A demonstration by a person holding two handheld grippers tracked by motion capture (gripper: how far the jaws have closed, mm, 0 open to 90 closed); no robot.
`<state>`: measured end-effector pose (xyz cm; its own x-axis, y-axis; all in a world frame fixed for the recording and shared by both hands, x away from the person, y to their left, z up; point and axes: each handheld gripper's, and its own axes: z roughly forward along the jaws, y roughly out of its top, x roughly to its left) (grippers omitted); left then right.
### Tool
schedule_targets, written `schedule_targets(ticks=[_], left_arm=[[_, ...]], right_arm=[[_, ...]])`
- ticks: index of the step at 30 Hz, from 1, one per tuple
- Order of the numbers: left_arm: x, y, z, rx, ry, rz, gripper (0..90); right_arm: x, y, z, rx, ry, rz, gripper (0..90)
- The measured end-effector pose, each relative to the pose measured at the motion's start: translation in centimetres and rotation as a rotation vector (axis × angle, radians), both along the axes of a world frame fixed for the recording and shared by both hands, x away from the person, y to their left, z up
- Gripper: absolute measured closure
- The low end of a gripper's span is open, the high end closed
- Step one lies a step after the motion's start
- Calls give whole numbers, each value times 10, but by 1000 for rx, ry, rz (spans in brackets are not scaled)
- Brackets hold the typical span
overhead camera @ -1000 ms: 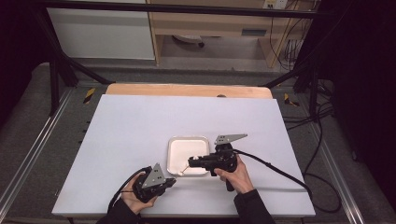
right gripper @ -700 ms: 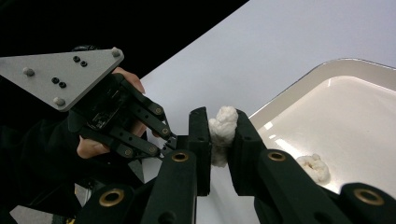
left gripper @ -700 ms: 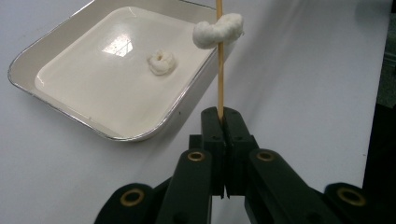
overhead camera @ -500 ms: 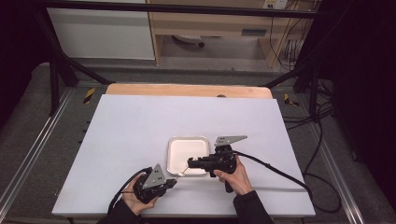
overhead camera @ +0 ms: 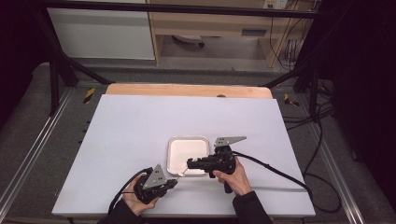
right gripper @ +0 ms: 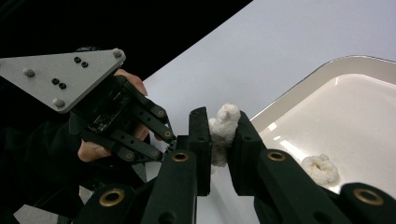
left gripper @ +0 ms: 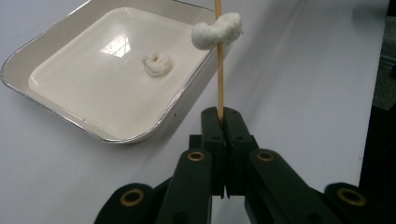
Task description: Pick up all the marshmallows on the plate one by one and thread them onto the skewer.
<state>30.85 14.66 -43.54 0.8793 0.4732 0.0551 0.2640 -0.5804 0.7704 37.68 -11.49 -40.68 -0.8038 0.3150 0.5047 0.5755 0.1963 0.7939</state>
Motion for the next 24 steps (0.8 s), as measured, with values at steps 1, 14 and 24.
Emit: schedule_targets(ticks=[1, 14, 24], left_arm=[[0, 0, 0, -1, 1, 0, 889], [0, -2, 0, -17, 9, 9, 889], [1, -2, -1, -11, 15, 14, 889]], right_arm=[[0, 0, 0, 1, 0, -1, 816], [-1, 0, -2, 10, 1, -8, 816], [-1, 2, -4, 7, 4, -11, 817]])
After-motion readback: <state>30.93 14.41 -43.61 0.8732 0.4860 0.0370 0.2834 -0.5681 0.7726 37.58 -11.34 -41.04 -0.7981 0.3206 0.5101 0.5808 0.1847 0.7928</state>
